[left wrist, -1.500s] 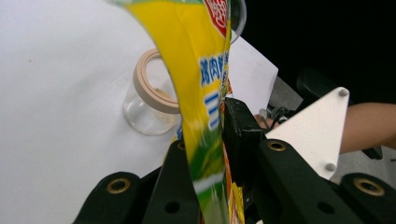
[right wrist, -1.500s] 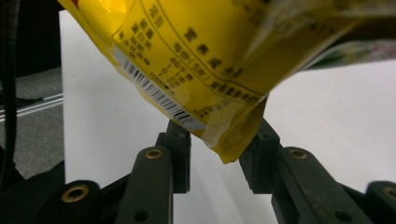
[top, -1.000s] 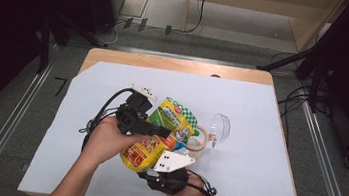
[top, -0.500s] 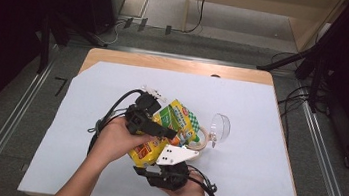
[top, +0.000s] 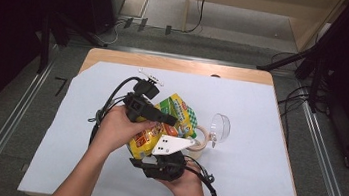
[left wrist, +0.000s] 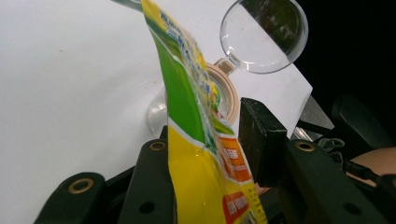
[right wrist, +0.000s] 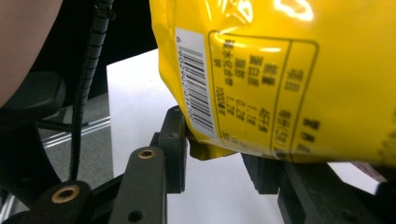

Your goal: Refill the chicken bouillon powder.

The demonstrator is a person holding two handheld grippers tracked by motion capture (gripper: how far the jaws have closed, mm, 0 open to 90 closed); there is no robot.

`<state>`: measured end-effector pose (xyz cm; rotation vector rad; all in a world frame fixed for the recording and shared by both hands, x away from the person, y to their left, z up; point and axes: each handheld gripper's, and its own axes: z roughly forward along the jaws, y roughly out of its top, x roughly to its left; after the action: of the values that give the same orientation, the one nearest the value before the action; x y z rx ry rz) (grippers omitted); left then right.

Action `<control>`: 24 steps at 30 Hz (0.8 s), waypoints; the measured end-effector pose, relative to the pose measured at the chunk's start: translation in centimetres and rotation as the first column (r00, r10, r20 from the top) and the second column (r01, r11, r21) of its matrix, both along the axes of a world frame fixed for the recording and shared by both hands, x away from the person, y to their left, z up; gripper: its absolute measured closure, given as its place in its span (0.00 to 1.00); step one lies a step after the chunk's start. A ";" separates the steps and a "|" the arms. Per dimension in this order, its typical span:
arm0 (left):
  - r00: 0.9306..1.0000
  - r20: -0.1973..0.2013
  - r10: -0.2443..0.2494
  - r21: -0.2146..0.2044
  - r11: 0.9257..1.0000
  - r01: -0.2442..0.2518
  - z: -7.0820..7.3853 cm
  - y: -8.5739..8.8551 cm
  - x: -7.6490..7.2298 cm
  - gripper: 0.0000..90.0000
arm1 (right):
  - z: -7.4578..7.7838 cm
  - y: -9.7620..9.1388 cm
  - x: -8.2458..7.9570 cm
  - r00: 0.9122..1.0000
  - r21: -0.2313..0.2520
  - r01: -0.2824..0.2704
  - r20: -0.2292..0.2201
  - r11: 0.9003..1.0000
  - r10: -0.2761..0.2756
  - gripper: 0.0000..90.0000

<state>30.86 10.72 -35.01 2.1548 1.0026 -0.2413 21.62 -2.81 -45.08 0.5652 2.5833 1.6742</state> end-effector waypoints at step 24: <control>0.997 0.074 0.002 0.004 1.000 -0.003 0.3 -0.5 -0.8 0.73 | -0.1 -0.3 -0.3 1.000 0.039 0.025 -0.002 0.999 -0.025 0.74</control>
<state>30.08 10.22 -34.70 2.1501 0.9645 -0.1575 21.33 -3.15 -45.15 0.5977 2.5386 1.7204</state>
